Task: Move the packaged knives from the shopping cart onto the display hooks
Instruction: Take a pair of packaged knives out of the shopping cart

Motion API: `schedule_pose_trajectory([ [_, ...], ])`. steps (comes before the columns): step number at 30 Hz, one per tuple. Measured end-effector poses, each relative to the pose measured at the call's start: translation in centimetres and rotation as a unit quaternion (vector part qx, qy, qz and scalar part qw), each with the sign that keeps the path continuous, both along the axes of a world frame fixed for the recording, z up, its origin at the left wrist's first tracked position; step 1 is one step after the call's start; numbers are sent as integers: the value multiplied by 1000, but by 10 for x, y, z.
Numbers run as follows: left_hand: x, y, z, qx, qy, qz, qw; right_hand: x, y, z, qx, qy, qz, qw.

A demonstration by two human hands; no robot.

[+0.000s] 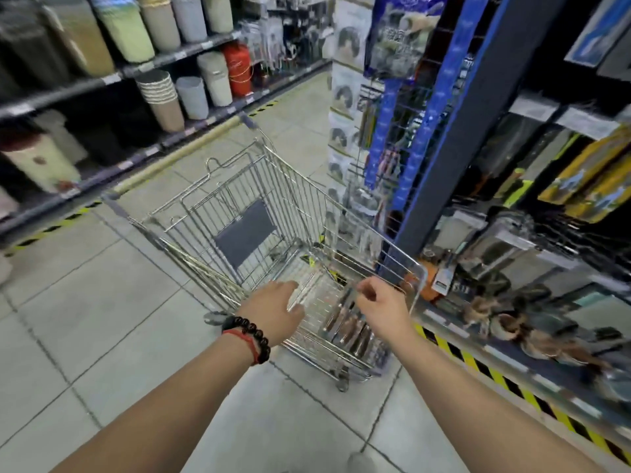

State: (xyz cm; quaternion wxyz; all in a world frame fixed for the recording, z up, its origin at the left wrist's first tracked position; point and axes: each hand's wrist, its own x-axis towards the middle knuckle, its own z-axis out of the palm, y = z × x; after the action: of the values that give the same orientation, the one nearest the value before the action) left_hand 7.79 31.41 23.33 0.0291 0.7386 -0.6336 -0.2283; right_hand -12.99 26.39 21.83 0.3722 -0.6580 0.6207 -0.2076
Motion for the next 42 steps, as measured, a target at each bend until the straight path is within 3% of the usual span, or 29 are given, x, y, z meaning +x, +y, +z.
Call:
schedule_pose_trajectory([
  [5,-1,-40,-6,2,45,-61,997,7,-15,-13,22,15,-65,998],
  [12,-8,-117,-36,39,96,-112,988,2,-57,-61,76,-61,-203,974],
  [20,-13,-214,-123,176,145,-93,969,21,-130,-149,180,-69,-271,943],
  [24,-19,-245,-186,264,174,-56,947,24,-146,-208,250,-88,-330,906],
  [29,-36,-266,-277,348,211,27,913,13,-156,-261,330,-22,-363,871],
  [36,-60,-281,-380,372,193,57,906,9,-158,-349,380,36,-351,855],
  [42,-76,-266,-430,387,207,85,895,20,-158,-379,356,151,-309,869],
])
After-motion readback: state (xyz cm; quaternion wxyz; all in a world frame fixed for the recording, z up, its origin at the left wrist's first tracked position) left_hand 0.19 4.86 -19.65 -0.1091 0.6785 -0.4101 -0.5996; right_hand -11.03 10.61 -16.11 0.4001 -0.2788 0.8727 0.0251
